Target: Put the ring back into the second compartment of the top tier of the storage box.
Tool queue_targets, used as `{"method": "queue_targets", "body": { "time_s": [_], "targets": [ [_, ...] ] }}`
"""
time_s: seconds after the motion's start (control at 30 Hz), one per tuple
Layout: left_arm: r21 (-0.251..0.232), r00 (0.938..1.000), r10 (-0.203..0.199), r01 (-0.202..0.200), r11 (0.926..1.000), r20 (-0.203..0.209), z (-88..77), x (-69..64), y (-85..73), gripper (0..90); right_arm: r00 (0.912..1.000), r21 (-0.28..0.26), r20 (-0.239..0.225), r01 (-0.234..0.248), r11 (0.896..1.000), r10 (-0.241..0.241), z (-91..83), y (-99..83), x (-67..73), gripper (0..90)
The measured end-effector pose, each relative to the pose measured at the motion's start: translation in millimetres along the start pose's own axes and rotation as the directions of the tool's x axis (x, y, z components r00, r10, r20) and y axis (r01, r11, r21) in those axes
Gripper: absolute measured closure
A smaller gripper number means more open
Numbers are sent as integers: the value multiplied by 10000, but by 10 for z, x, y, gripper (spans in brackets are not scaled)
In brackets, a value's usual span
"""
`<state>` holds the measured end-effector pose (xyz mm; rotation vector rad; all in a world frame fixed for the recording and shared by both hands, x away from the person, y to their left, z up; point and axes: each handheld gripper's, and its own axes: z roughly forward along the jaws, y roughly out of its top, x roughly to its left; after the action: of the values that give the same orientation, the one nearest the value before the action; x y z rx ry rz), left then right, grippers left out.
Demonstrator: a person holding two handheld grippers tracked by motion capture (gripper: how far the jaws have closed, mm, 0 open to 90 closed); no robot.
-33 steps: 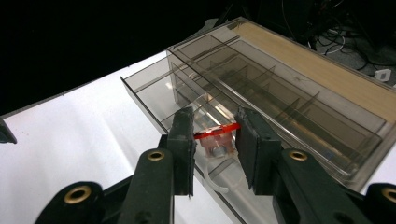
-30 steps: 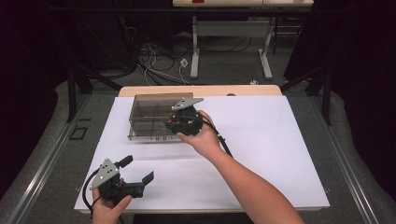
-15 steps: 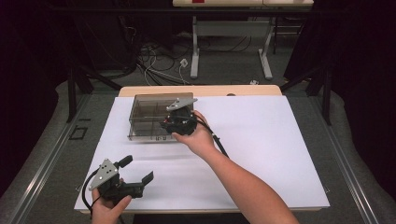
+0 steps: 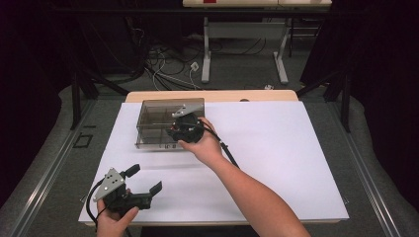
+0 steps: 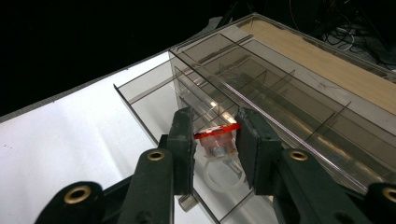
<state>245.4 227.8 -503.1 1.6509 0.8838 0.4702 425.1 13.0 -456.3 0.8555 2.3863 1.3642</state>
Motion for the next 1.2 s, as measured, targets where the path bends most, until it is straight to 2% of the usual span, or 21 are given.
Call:
{"method": "queue_targets", "body": {
  "time_s": [0.63,1.03,1.2],
  "targets": [
    [-21,10000,11,-11,10000,7,-4,-1,1,4,9997,43,51,223,9997,-223,172,42,80,678],
    [-28,10000,-10,10,10000,63,22,10,7,4,9997,219,121,192,9996,-195,201,31,42,671],
    [-3,10000,-40,40,10000,73,39,12,8,4,9996,97,188,231,9997,-233,201,33,19,605]
  ]
}}
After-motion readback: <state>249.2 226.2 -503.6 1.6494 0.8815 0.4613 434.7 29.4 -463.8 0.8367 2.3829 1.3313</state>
